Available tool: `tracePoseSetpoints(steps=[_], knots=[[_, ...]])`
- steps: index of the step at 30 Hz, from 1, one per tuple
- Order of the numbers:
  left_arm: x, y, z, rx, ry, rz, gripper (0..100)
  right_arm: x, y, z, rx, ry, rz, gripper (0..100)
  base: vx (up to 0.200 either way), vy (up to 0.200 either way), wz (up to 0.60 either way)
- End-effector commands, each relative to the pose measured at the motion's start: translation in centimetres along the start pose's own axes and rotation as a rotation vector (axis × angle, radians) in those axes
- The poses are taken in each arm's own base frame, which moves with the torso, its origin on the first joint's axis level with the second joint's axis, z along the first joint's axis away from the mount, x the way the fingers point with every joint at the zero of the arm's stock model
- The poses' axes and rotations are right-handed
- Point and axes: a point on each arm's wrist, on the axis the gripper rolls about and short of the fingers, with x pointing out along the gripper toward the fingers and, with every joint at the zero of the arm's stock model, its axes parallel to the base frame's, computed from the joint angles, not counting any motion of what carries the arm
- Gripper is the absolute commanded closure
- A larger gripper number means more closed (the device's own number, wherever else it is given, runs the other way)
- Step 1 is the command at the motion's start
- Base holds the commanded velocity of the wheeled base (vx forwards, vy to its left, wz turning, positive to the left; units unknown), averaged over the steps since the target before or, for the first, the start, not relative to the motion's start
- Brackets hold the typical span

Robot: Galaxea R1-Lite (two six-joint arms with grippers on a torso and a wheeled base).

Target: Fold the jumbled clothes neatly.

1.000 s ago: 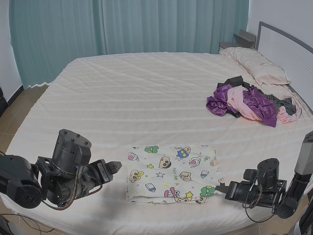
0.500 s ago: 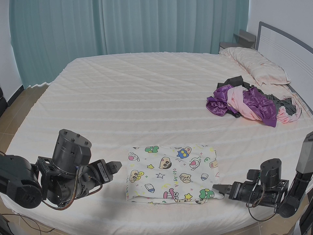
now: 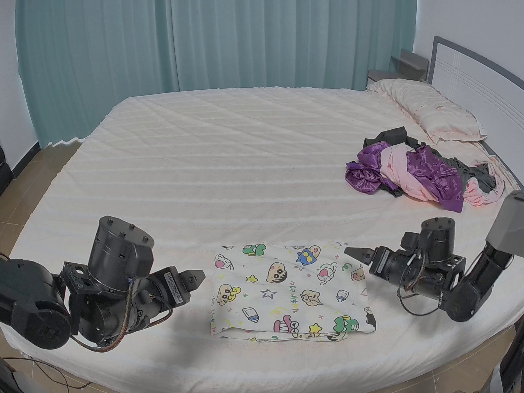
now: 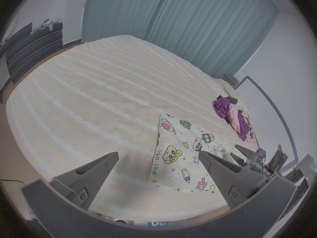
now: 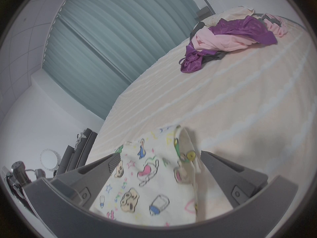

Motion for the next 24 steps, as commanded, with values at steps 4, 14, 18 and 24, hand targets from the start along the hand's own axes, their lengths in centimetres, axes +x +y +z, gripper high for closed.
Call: tracePoseSetpoints(steps=[4,14,18,24], knots=[[0.3,0.0,-0.1,0.003,0.006,0.006,0,6.2,-0.2,0.7,0.001,0.040,-0.032,0,0.000,0.000,0.00],[0.4,0.0,-0.2,0.004,0.009,0.011,0,8.0,-0.9,0.6,-0.029,0.079,-0.076,100,0.000,0.000,0.00],[0.4,0.0,-0.2,0.004,0.009,0.011,0,7.5,-1.2,1.0,-0.017,0.060,-0.084,100,0.000,0.000,0.00],[0.3,0.0,-0.2,0.001,0.010,0.010,0,6.7,-2.4,2.2,0.012,0.034,-0.111,100,0.000,0.000,0.00]])
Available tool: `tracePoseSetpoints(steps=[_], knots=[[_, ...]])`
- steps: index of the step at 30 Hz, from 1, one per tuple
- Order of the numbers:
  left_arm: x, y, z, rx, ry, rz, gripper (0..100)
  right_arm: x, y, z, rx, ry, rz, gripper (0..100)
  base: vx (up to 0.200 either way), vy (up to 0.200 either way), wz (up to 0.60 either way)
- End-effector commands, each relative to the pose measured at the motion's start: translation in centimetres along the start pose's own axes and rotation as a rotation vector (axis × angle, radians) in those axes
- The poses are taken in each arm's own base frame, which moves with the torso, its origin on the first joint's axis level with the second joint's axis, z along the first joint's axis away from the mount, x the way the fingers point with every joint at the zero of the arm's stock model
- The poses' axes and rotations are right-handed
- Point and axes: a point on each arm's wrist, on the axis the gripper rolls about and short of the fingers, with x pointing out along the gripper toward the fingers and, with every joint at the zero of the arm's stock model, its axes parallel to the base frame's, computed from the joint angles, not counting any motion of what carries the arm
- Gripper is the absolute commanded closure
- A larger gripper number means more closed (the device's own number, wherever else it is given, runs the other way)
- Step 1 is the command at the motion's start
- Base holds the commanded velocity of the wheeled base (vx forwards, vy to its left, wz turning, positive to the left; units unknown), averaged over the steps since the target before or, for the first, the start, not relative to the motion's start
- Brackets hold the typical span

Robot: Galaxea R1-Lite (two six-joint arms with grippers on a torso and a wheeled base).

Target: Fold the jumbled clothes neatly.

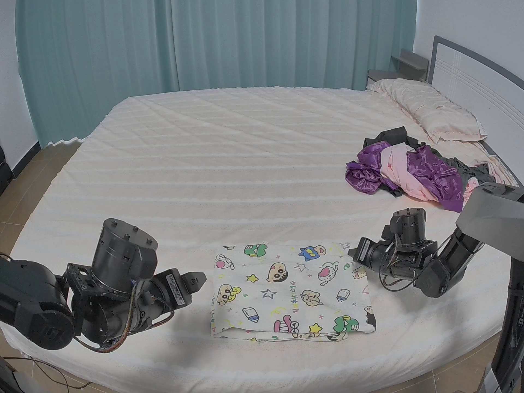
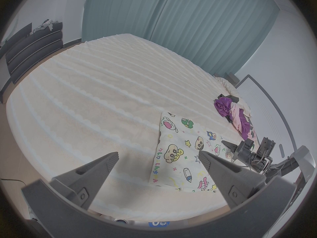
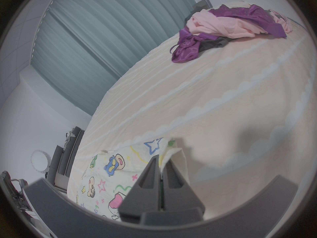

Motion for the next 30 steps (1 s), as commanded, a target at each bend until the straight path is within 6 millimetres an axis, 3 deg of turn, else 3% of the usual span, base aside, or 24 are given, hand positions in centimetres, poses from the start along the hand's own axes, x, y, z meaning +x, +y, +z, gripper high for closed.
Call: tracePoseSetpoints(steps=[1,12,13,17,25,30], knots=[[0.0,0.0,0.0,-0.010,0.000,0.000,0,-0.6,-0.8,0.6,0.018,-0.014,-0.017,100,0.000,0.000,0.00],[0.0,0.3,-0.2,-0.015,0.006,0.010,0,-0.6,-1.1,0.6,0.025,-0.011,-0.024,100,0.000,0.000,0.00],[0.1,0.2,-0.3,-0.012,0.006,0.010,0,-0.6,-1.2,0.6,0.025,-0.012,-0.025,0,0.000,0.000,0.00],[0.2,0.0,-0.1,-0.015,0.003,0.005,0,-0.9,-1.6,0.9,0.033,-0.022,-0.044,0,0.000,0.000,0.00],[1.8,-0.7,0.2,-0.018,0.021,0.010,0,-4.4,-2.0,0.1,0.042,0.006,-0.062,0,0.000,0.000,0.00],[6.6,-2.1,-0.5,0.001,0.066,0.040,0,-6.0,-0.9,-3.1,0.008,0.106,-0.043,0,0.000,0.000,0.00]])
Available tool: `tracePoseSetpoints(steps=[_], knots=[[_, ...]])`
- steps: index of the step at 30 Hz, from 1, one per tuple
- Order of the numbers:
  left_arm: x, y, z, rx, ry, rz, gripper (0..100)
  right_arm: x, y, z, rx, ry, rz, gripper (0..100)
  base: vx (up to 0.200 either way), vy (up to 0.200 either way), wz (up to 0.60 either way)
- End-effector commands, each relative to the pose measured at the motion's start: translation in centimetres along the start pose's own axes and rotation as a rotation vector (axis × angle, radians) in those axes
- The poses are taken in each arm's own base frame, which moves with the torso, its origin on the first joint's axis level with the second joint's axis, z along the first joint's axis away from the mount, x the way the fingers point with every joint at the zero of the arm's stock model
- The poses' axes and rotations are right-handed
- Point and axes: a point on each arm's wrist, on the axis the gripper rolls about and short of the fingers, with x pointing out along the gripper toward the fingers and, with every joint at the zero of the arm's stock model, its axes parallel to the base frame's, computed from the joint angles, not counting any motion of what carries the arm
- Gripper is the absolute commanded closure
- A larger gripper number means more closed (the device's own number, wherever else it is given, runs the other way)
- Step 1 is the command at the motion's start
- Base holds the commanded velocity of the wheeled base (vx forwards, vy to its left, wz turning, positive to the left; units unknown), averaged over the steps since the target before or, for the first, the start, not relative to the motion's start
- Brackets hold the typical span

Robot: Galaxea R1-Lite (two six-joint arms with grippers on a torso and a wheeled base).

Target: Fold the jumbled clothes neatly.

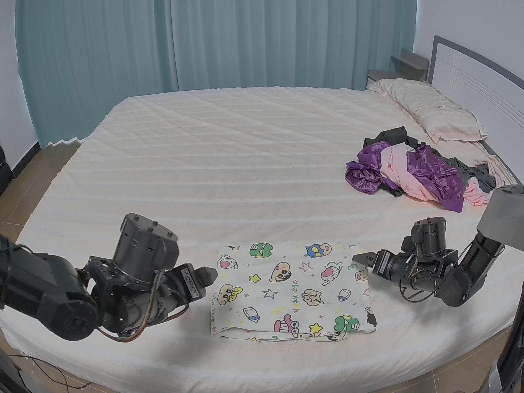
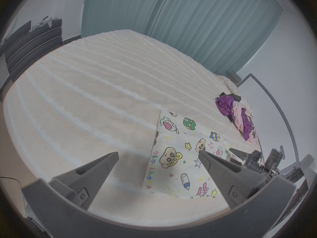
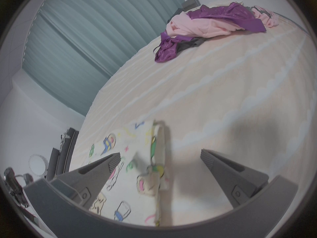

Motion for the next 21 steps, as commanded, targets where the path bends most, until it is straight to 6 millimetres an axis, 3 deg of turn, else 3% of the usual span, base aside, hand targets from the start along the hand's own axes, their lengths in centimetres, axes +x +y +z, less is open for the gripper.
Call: tracePoseSetpoints(steps=[1,10,21], knots=[[4.8,-1.2,-0.7,0.014,0.038,0.035,0,-2.0,1.1,-2.9,-0.042,0.077,0.032,0,0.000,0.000,0.00],[9.4,-1.1,-1.9,0.095,0.065,-0.054,0,-0.8,2.4,-5.5,0.027,0.111,0.094,0,0.000,0.000,0.00],[12.2,-1.2,-2.4,0.104,0.119,-0.108,0,1.4,3.0,-6.8,0.003,0.140,0.096,0,0.000,0.000,0.00]])
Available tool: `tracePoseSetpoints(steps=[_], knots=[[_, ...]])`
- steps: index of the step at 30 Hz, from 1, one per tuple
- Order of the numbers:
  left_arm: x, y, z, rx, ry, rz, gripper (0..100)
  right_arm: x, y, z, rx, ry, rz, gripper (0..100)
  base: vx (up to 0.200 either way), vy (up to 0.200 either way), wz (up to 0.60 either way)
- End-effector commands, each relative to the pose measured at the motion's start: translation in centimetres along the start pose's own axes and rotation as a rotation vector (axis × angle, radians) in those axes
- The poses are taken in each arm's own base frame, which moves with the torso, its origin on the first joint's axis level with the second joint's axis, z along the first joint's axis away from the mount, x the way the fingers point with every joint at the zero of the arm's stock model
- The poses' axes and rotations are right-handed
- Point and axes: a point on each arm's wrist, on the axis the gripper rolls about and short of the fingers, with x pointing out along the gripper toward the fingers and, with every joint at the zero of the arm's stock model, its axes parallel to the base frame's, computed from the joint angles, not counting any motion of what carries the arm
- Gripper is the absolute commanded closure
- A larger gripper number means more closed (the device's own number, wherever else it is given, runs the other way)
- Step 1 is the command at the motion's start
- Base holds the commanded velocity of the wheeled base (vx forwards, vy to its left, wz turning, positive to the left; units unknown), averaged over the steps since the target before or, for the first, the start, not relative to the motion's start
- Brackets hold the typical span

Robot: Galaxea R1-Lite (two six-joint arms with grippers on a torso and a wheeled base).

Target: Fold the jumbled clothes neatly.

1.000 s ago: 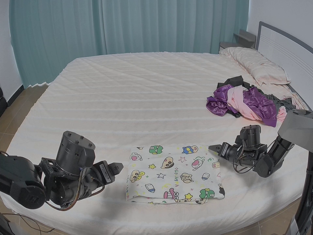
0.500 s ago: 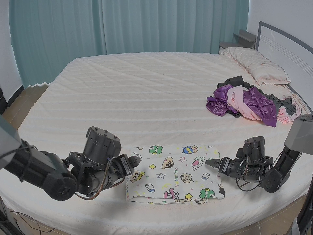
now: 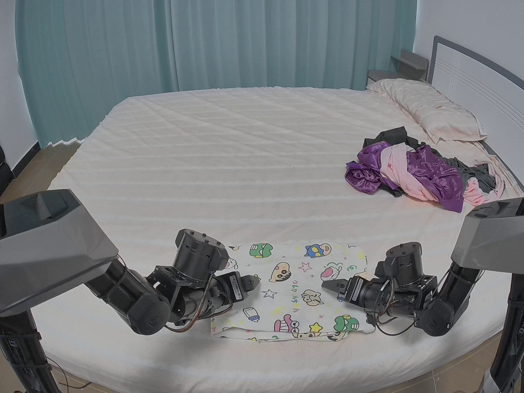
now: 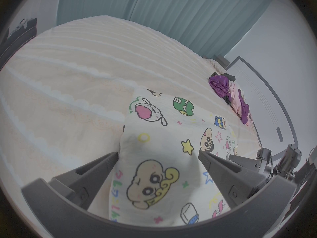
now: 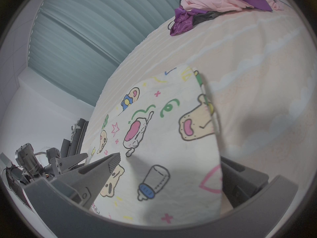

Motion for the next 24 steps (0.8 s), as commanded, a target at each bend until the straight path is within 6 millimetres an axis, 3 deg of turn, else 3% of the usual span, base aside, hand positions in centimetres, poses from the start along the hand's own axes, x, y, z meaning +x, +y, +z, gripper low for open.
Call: tracePoseSetpoints(steps=[1,12,13,24], knots=[[1.7,0.4,-0.3,-0.004,0.025,0.012,0,1.2,0.0,-0.5,-0.006,0.019,-0.002,0,0.000,0.000,0.00],[1.6,-0.5,-0.1,-0.003,0.033,-0.038,0,1.4,0.8,-0.9,-0.020,0.033,0.025,0,0.000,0.000,0.00],[1.5,-0.5,-0.3,0.000,0.038,-0.039,100,1.4,0.8,-0.9,-0.020,0.035,0.027,100,0.000,0.000,0.00],[0.5,-1.4,0.0,-0.006,0.019,-0.058,100,0.8,1.2,-0.5,-0.009,0.020,0.041,100,0.000,0.000,0.00]])
